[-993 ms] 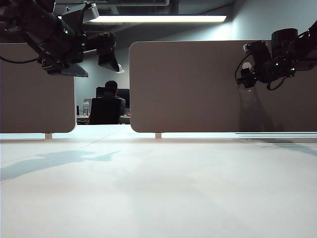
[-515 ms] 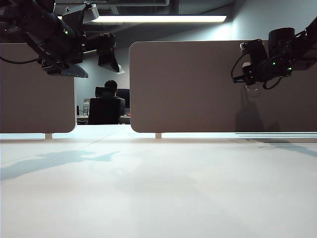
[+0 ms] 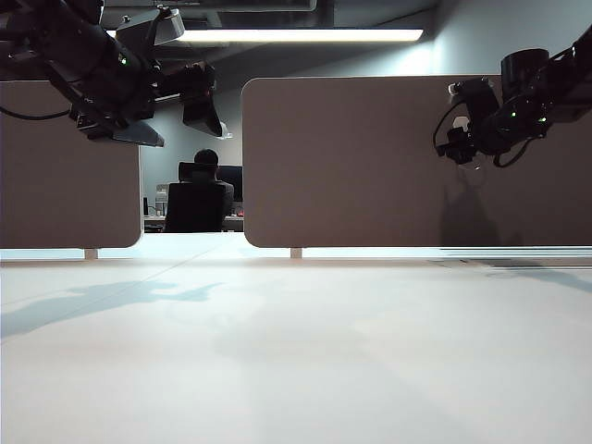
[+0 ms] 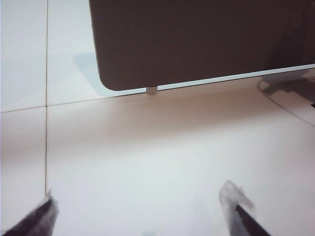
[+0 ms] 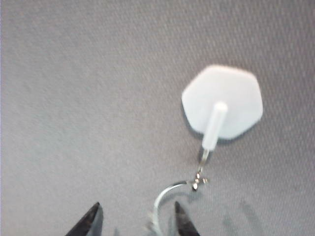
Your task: Hang the earring on the hook.
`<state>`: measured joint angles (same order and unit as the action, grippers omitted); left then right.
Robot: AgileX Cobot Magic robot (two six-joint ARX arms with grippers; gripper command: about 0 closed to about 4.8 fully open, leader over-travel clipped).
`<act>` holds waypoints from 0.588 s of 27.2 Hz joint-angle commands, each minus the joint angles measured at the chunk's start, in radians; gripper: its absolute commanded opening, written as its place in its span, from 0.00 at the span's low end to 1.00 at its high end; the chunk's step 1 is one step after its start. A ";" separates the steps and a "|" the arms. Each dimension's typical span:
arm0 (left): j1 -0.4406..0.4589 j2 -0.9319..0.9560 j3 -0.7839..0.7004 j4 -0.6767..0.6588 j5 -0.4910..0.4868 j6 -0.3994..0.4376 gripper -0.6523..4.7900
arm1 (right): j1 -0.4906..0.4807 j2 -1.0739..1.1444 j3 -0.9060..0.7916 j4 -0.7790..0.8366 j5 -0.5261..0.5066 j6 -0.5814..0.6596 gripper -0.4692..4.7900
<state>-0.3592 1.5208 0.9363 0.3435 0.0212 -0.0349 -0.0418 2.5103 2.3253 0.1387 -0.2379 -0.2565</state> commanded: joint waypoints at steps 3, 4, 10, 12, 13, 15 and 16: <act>0.000 -0.002 0.003 -0.017 -0.002 0.000 1.00 | -0.001 -0.029 0.009 -0.016 -0.008 0.001 0.57; 0.000 -0.002 0.003 -0.018 -0.002 0.000 1.00 | -0.001 -0.036 0.009 -0.033 -0.006 0.000 0.61; 0.000 -0.003 0.003 -0.020 -0.002 0.000 1.00 | -0.017 -0.075 0.009 -0.152 -0.001 -0.013 0.62; 0.000 -0.003 0.003 -0.020 -0.002 0.000 1.00 | -0.023 -0.091 0.008 -0.204 0.016 -0.013 0.61; 0.000 -0.004 0.003 -0.021 0.002 0.000 1.00 | -0.033 -0.098 0.008 -0.234 0.017 -0.013 0.60; 0.000 -0.005 0.003 -0.020 0.002 0.000 1.00 | -0.041 -0.117 0.008 -0.317 0.030 -0.005 0.52; 0.000 -0.007 0.003 -0.021 0.002 -0.001 1.00 | -0.040 -0.123 0.008 -0.356 0.035 -0.005 0.47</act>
<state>-0.3592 1.5204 0.9363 0.3164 0.0219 -0.0349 -0.0807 2.4081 2.3276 -0.1463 -0.2119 -0.2668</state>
